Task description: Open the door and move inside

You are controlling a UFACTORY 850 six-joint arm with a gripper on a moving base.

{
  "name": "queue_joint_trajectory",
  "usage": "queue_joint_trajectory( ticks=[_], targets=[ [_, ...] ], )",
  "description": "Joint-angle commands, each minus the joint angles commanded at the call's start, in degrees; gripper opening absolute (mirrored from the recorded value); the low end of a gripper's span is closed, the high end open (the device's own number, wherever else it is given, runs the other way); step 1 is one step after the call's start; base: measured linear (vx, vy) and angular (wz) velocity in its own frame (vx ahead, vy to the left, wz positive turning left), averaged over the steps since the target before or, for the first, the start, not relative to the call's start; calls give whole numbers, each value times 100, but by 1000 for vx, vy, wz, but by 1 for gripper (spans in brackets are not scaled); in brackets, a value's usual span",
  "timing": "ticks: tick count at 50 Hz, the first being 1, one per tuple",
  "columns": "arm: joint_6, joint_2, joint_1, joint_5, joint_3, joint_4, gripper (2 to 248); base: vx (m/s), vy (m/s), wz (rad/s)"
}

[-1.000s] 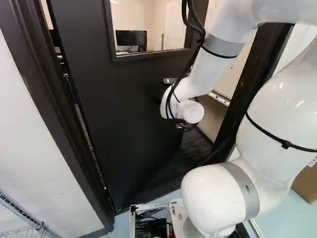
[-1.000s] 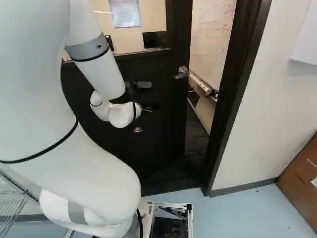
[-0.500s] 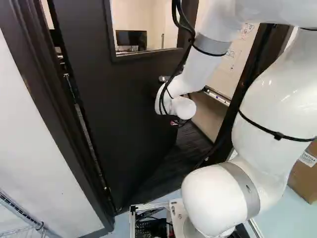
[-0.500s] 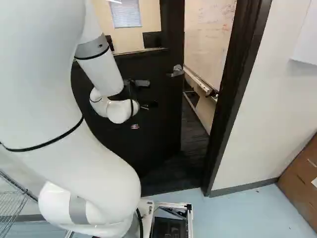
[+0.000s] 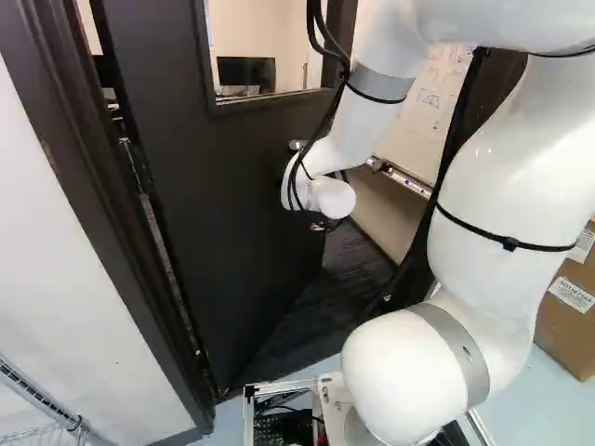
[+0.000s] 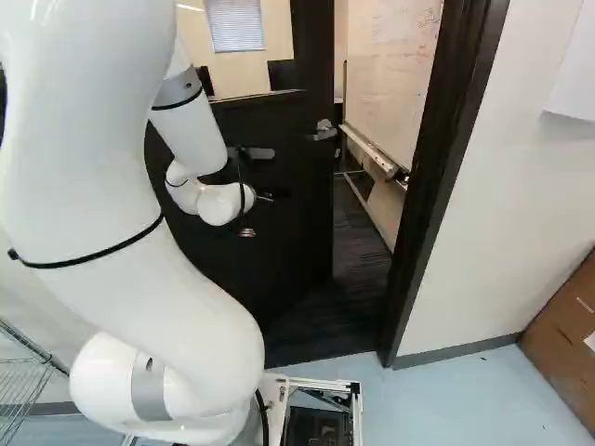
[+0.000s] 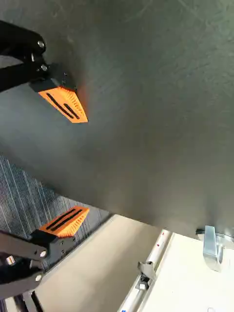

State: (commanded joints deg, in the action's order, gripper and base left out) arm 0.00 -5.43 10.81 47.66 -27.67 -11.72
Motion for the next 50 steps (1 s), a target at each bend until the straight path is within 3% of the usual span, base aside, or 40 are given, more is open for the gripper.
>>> queue_joint_trajectory(
  ticks=[50],
  targets=[
    [0, -645, 602, 0, -718, -8, 247, 0, 0, 0]
  ],
)
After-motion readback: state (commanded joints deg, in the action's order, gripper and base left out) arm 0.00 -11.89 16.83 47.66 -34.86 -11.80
